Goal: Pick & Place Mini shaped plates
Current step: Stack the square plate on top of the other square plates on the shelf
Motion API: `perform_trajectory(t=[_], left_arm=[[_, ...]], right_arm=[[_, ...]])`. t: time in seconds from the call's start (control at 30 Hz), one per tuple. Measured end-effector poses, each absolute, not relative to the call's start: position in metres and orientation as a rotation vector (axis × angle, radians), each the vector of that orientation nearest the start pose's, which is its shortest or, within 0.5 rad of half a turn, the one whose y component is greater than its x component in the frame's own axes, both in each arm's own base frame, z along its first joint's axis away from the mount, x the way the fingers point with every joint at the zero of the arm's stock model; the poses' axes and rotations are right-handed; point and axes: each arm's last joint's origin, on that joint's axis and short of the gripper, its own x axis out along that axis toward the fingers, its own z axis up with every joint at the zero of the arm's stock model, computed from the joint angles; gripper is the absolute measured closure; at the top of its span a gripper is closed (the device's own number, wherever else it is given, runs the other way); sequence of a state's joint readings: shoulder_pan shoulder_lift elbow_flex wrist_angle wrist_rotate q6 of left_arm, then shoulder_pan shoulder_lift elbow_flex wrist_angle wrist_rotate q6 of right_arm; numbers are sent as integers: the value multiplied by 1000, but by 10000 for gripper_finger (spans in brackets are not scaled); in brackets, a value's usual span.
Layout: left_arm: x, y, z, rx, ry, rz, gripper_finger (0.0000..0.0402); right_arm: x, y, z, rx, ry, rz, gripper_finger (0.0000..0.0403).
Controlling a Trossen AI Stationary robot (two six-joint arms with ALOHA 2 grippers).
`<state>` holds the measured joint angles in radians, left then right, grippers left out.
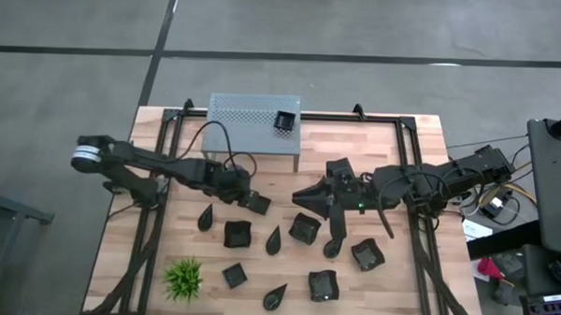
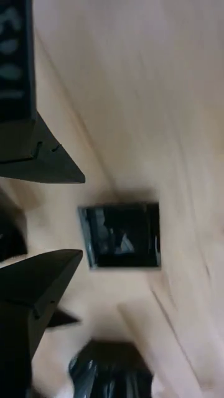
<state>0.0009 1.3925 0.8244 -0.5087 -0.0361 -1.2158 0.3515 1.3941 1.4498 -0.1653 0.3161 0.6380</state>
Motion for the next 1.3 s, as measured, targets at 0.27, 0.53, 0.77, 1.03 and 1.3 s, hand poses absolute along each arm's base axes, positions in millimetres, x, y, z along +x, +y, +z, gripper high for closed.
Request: perform_trajectory(t=[0.27,0.53,0.77,1.03,1.3], left_arm=[[265,10,175,-1067,923,712,227],[278,11,161,-1071,914,685,227],[279,10,155,-1070,939,691,235],[280,11,154,-1093,930,704,285],[280,12,152,-1101,932,718,332]], right_arm=[[294,98,427,594,104,3,328],[294,98,428,594,96,7,341],[294,98,429,597,91,10,336],[294,98,429,597,91,10,328],[294,98,429,596,92,9,340]])
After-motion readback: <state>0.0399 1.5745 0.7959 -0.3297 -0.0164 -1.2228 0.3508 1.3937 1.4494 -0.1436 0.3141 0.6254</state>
